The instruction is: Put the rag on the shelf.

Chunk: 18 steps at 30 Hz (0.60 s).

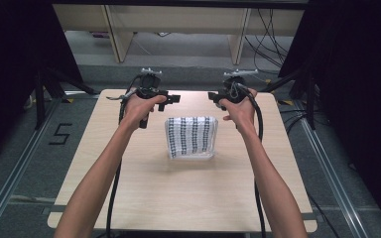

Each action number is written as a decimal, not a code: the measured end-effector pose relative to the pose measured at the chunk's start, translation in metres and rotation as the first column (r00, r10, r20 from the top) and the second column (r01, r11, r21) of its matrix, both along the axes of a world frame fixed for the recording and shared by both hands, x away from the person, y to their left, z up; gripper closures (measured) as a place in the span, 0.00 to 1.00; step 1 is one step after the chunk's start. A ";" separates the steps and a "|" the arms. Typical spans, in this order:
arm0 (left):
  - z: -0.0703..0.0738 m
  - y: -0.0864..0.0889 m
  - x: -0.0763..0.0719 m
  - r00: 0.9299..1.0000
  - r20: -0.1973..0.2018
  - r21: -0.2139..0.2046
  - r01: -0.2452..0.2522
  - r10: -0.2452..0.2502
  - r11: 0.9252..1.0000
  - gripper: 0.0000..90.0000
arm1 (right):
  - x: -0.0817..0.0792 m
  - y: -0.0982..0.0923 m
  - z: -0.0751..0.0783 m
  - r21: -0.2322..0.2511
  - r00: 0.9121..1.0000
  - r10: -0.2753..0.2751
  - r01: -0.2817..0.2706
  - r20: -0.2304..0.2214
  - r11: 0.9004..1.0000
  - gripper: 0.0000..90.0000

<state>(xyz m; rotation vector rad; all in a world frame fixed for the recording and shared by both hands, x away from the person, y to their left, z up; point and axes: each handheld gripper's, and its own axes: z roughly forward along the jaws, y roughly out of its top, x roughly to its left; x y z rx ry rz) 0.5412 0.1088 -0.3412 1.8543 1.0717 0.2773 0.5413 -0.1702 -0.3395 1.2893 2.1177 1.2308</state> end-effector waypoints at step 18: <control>0.006 0.009 -0.020 1.000 0.016 0.030 0.022 -0.022 0.999 0.33 | -0.017 -0.005 0.012 -0.006 0.999 0.035 -0.035 0.023 0.999 0.49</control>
